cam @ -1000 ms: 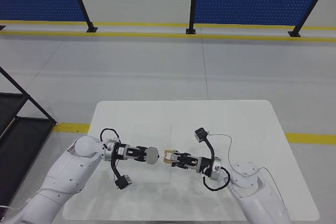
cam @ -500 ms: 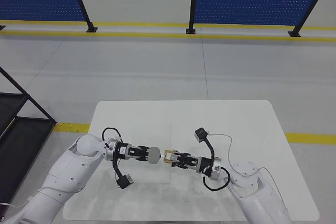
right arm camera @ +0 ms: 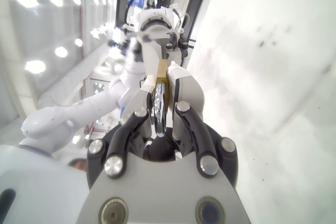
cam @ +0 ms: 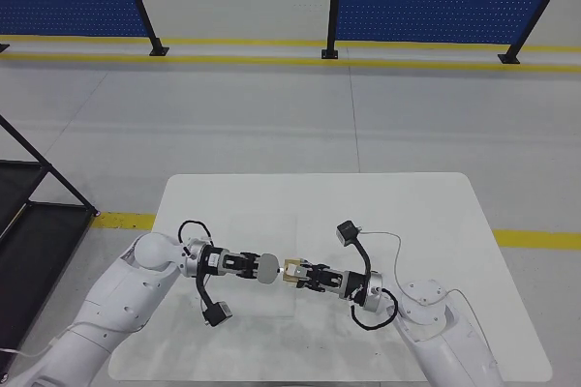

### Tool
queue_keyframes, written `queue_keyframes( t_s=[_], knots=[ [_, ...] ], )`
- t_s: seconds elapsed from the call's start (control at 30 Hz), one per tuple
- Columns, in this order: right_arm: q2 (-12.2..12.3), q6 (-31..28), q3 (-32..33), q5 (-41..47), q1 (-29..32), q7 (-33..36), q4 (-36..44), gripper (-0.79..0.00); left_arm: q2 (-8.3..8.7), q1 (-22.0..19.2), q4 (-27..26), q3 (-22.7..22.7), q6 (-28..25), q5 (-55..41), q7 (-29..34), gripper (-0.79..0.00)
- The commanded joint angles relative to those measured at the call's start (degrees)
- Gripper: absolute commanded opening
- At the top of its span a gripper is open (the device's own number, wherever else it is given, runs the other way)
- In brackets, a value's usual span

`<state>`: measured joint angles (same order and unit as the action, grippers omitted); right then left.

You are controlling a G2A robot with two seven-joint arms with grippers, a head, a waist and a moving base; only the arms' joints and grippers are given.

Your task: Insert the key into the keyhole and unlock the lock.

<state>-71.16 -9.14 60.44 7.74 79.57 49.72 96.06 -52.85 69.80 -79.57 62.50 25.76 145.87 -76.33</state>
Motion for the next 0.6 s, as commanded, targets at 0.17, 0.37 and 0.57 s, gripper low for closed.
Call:
queue_keyframes(
  t_s=[0.17,0.37,0.57],
  knots=[
    [0.0,0.0,0.0,0.0,0.0,0.0,0.0,-0.785,-0.08,-0.4,0.0,-0.6,-0.1,-0.1,0.3,-0.785],
    [0.0,0.0,0.0,0.0,0.0,0.0,0.0,-0.785,-0.09,-0.6,0.1,-0.9,-0.1,-0.1,0.3,-0.785],
    [0.0,0.0,0.0,0.0,0.0,0.0,0.0,-0.785,-0.14,-0.9,0.2,-1.2,-0.3,-0.4,0.3,-0.785]
  ],
)
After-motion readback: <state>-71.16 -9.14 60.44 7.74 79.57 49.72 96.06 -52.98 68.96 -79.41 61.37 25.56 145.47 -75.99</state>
